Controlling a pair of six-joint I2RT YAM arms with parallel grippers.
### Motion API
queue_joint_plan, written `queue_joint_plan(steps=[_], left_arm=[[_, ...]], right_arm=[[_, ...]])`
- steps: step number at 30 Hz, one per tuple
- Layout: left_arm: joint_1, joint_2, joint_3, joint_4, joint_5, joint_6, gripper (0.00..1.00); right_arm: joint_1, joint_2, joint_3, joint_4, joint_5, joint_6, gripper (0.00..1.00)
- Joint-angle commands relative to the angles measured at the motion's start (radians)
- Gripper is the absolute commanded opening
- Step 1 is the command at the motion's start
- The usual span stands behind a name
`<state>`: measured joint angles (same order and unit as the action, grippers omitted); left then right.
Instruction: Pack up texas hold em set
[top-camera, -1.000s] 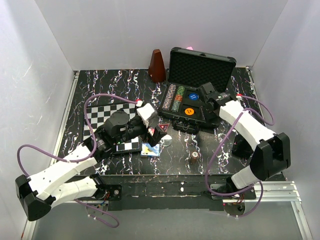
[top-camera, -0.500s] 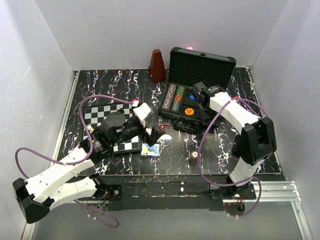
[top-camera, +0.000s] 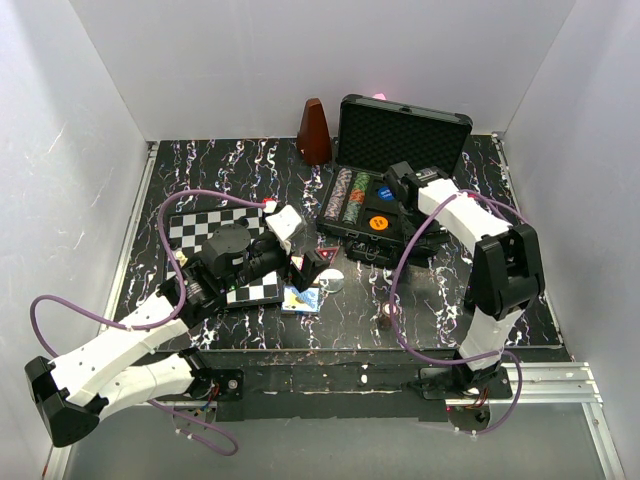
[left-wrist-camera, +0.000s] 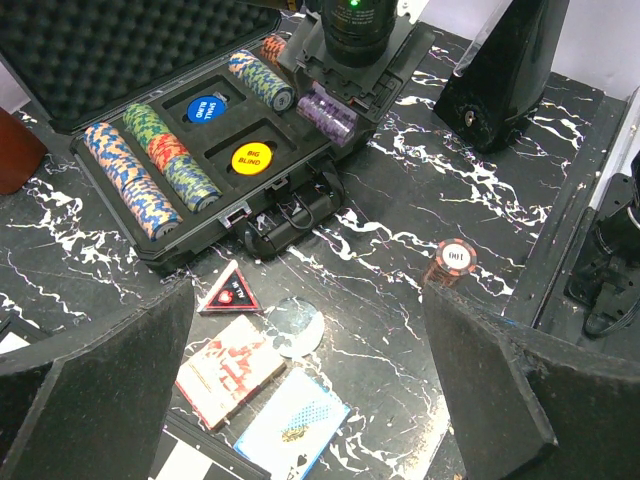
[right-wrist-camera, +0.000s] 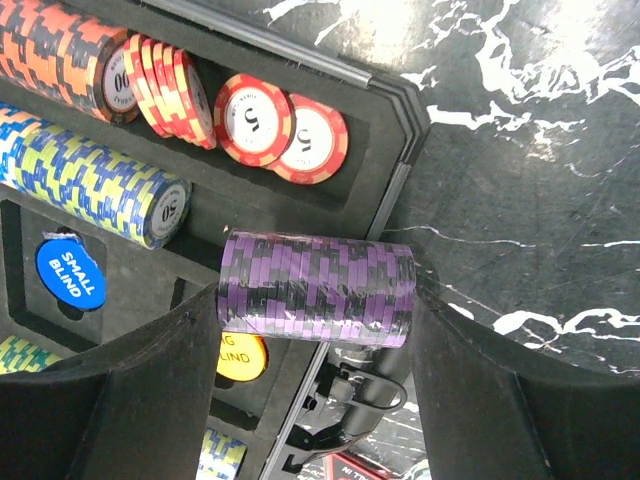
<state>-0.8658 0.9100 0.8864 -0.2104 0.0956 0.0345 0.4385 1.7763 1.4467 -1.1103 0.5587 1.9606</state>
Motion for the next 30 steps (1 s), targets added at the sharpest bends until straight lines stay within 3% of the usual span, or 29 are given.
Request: queue_joint_plan(steps=[1, 30], left_arm=[[0.002, -0.008, 0.036, -0.003, -0.005, 0.010, 0.98], [0.004, -0.003, 0.028, 0.003, -0.002, 0.016, 0.98]], right_arm=[[-0.009, 0.008, 0.069, 0.041, 0.000, 0.379, 0.01], [-0.064, 0.112, 0.086, -0.019, -0.057, 0.678, 0.01]])
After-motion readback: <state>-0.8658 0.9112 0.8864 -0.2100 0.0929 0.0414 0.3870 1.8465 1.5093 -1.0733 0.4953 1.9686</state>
